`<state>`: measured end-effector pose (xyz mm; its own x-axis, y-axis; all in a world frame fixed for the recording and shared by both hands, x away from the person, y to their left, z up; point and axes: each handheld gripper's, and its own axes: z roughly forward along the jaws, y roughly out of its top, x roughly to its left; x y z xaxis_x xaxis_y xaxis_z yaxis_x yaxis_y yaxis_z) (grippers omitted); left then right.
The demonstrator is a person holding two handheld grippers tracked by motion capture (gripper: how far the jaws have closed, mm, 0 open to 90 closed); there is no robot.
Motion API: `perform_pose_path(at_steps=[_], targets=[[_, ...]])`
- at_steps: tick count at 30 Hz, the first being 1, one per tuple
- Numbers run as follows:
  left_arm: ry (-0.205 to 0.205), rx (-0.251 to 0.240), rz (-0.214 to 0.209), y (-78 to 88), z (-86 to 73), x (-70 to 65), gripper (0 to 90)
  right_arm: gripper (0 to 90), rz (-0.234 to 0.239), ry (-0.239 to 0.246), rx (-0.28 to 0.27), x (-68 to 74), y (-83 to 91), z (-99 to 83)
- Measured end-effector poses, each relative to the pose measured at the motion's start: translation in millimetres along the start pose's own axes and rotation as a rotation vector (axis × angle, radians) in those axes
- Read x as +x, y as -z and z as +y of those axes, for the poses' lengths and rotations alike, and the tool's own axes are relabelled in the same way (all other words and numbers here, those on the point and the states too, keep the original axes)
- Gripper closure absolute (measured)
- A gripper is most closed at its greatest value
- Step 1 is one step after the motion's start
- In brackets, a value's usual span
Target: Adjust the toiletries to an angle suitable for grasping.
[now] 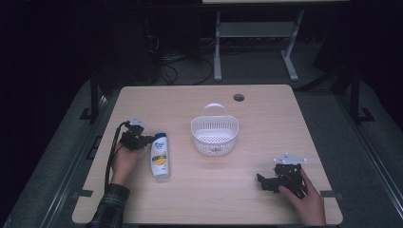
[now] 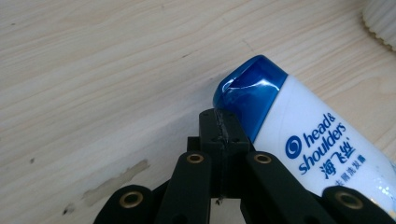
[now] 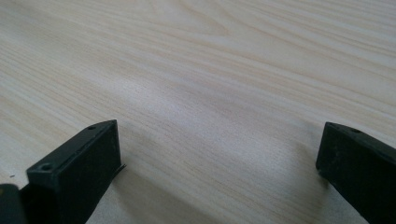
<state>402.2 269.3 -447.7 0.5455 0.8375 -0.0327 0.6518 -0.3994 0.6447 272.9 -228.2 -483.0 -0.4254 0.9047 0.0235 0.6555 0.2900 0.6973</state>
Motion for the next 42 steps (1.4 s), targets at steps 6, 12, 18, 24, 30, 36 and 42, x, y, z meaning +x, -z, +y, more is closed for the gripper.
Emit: perform_pose_path(at_steps=[6, 12, 18, 24, 30, 36, 42], targets=[[-0.012, 0.002, -0.014, -6.4, 8.3, -8.4, 90.0, 0.0, 0.000, 0.000, 0.000, 0.0, 0.0, 0.0], [-0.023, -0.008, -0.033, -12.1, 15.7, -16.9, 90.0, 0.0, 0.000, 0.000, 0.000, 0.0, 0.0, 0.0], [-0.023, -0.006, -0.058, -18.4, 17.2, -23.6, 90.0, 0.0, 0.000, 0.000, 0.000, 0.0, 0.0, 0.0], [-0.040, -0.007, -0.077, -22.6, 20.7, -32.1, 90.0, 0.0, 0.001, 0.000, 0.001, 0.1, 0.1, 0.0], [-0.039, 0.000, -0.080, -21.1, 20.5, -32.2, 89.9, 0.0, 0.002, 0.000, 0.001, 0.2, 0.1, 0.0], [-0.016, -0.016, -0.084, -7.0, 22.0, -30.5, 84.5, 0.0, 0.002, 0.000, 0.001, 0.2, 0.1, 0.0], [0.004, -0.006, -0.078, 3.5, 23.7, -32.9, 65.3, 0.0, 0.002, 0.000, 0.001, 0.3, 0.1, 0.0]])
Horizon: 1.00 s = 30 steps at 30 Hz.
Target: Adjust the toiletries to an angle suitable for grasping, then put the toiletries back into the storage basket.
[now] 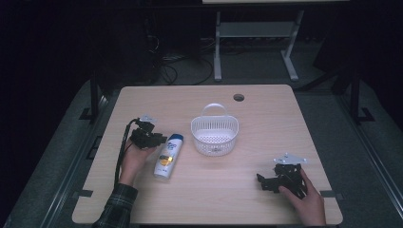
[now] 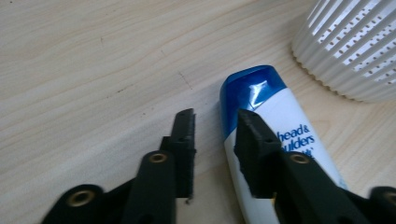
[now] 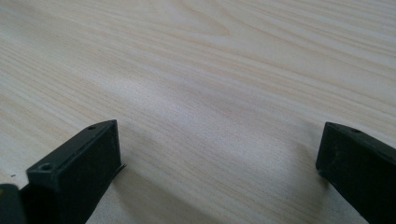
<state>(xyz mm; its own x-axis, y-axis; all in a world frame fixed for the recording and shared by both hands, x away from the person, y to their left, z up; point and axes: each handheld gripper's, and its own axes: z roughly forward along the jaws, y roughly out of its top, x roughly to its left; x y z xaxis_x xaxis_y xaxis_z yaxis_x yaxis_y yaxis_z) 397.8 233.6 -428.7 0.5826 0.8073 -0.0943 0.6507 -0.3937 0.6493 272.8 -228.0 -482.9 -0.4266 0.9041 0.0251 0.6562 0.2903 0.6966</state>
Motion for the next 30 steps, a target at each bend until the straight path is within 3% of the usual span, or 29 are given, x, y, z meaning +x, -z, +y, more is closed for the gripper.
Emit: perform_pose_path(at_steps=[1, 4, 5, 6, 11, 19, 25, 30], targets=[[0.004, 0.002, -0.003, 2.2, 1.0, -1.8, 57.9, 0.0, 0.000, 0.000, 0.000, 0.0, 0.0, 0.0], [0.018, -0.006, 0.000, 4.4, 1.8, -3.8, 50.8, 0.0, 0.000, 0.000, 0.000, 0.0, 0.0, 0.0], [0.027, -0.002, -0.008, 4.8, 2.4, -4.2, 40.7, 0.0, 0.000, 0.000, 0.000, 0.0, 0.0, 0.0], [0.036, 0.012, -0.016, 4.9, 3.5, -4.3, 40.7, 0.0, 0.000, 0.000, 0.000, 0.0, 0.0, 0.0], [0.059, 0.033, -0.025, 4.2, 9.6, -12.3, 23.0, 0.0, 0.000, 0.000, 0.000, 0.0, 0.0, 0.0], [0.044, 0.056, 0.001, -3.6, 19.3, -26.2, 13.2, 0.0, 0.000, 0.000, 0.000, 0.0, 0.0, 0.0], [0.027, 0.113, 0.027, -20.4, 20.6, -34.6, 12.8, 0.0, 0.000, 0.000, 0.000, 0.0, 0.0, 0.0], [0.029, 0.124, 0.045, -28.1, 20.7, -35.7, 12.7, 0.0, 0.001, 0.000, 0.000, 0.1, 0.0, 0.0]])
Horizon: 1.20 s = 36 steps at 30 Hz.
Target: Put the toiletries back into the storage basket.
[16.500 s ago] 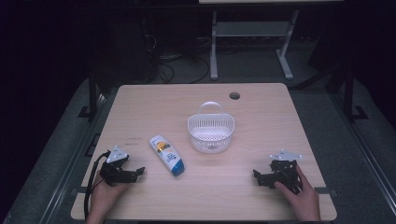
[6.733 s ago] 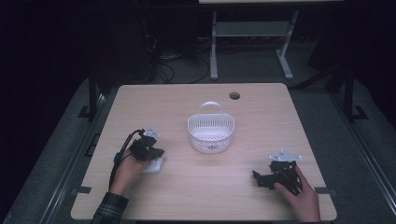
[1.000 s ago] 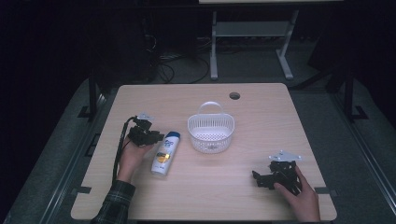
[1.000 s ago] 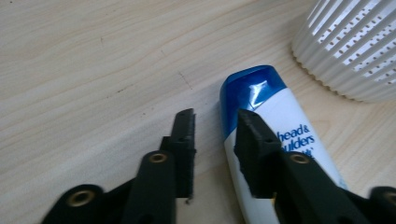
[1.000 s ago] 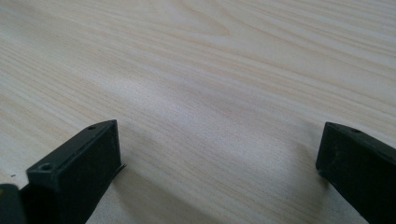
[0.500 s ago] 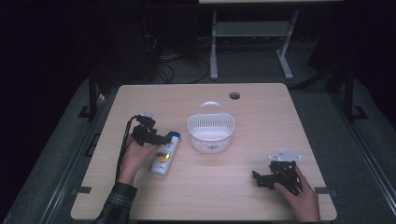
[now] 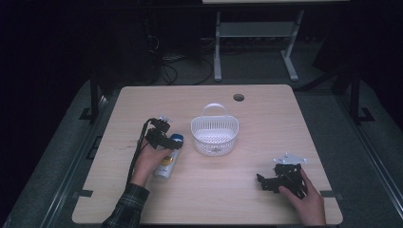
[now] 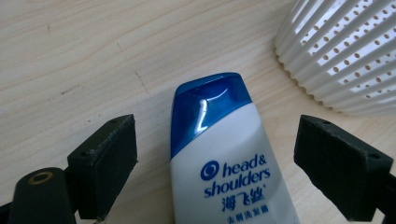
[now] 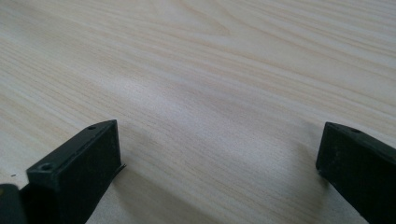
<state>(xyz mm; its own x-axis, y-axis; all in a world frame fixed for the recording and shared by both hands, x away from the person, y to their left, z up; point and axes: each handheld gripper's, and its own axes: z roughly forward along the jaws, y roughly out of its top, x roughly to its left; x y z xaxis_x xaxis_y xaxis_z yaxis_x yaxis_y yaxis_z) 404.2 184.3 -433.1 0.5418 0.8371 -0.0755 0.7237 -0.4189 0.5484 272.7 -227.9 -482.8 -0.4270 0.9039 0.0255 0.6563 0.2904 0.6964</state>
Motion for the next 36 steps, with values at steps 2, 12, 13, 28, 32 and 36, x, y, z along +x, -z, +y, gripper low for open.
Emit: perform_pose_path(at_steps=[2, 12, 13, 28, 32, 36], targets=[[0.001, 0.009, 0.008, -3.1, 0.5, 0.4, 12.7, 0.0, 0.000, 0.000, 0.000, 0.0, 0.0, 0.0], [-0.003, 0.078, 0.027, -15.9, -0.7, -3.3, 12.8, 0.0, 0.000, 0.000, 0.000, 0.0, 0.0, 0.0], [0.002, 0.092, 0.027, -16.6, -0.9, -4.1, 12.8, 0.0, 0.000, 0.001, 0.000, 0.0, 0.0, 0.0], [-0.023, 0.147, 0.089, -21.2, -1.4, -9.8, 15.6, 0.0, 0.000, -0.001, 0.000, 0.1, 0.0, 0.0], [-0.026, 0.140, 0.085, -19.4, -1.3, -10.2, 20.7, 0.0, 0.001, -0.001, 0.000, 0.2, 0.0, 0.0], [-0.032, 0.135, 0.082, -17.6, -0.9, -10.5, 29.9, 0.0, 0.001, 0.000, 0.000, 0.2, 0.0, 0.0]])
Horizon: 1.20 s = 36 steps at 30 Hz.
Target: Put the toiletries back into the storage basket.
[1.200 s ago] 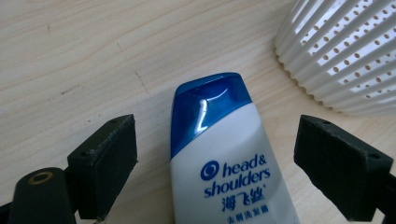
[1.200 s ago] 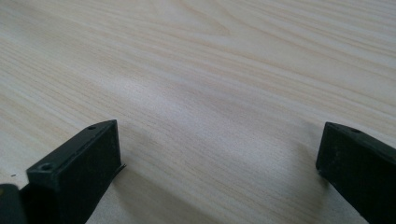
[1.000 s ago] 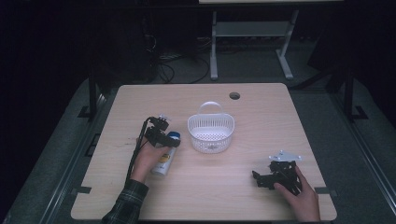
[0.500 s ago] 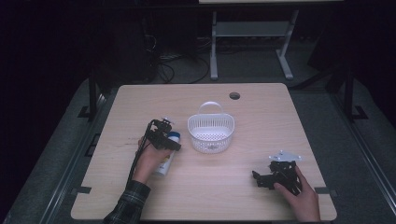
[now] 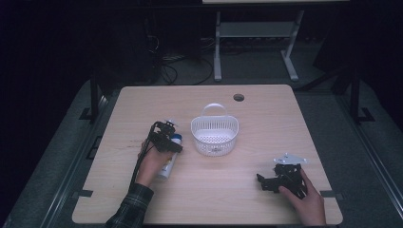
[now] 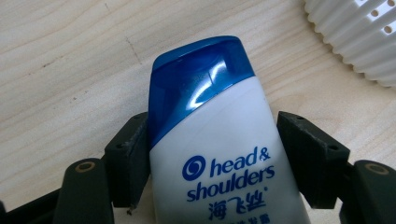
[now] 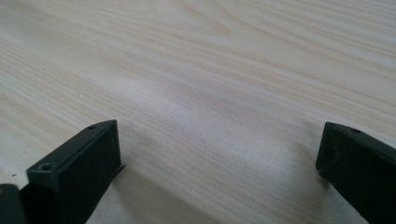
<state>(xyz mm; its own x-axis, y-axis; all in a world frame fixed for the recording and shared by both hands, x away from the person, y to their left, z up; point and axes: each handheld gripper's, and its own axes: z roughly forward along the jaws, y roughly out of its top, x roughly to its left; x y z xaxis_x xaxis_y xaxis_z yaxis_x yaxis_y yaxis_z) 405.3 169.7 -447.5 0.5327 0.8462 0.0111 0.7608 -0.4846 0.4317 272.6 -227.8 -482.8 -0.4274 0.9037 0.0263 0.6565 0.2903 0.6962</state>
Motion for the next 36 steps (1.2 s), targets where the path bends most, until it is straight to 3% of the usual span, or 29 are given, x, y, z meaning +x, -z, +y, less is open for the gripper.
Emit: perform_pose_path(at_steps=[12, 15, 22, 25, 32, 33, 36], targets=[[-0.037, 0.009, -0.023, 3.7, -1.5, 0.2, 33.4, 0.0, 0.000, 0.000, 0.000, 0.0, 0.0, 0.0], [-0.043, -0.009, -0.033, 7.4, -2.1, 2.1, 33.5, 0.0, 0.000, 0.000, 0.000, 0.0, 0.0, 0.0], [-0.054, -0.075, -0.069, 22.2, -5.2, 4.4, 33.9, 0.0, 0.000, 0.000, 0.001, 0.0, 0.0, 0.1], [-0.063, -0.135, -0.105, 34.9, -8.7, 6.2, 34.3, 0.0, 0.000, 0.000, 0.000, 0.0, 0.0, 0.1], [-0.095, -0.199, -0.125, 51.7, -15.0, 5.7, 34.7, 0.0, 0.000, 0.000, 0.000, 0.0, 0.0, 0.0], [-0.092, -0.243, -0.140, 56.8, -19.4, 5.3, 34.7, 0.0, 0.000, 0.000, 0.000, 0.0, 0.0, 0.0], [-0.109, -0.278, -0.148, 61.2, -21.1, 5.2, 34.8, 0.0, 0.000, 0.000, 0.001, 0.0, 0.0, 0.1]])
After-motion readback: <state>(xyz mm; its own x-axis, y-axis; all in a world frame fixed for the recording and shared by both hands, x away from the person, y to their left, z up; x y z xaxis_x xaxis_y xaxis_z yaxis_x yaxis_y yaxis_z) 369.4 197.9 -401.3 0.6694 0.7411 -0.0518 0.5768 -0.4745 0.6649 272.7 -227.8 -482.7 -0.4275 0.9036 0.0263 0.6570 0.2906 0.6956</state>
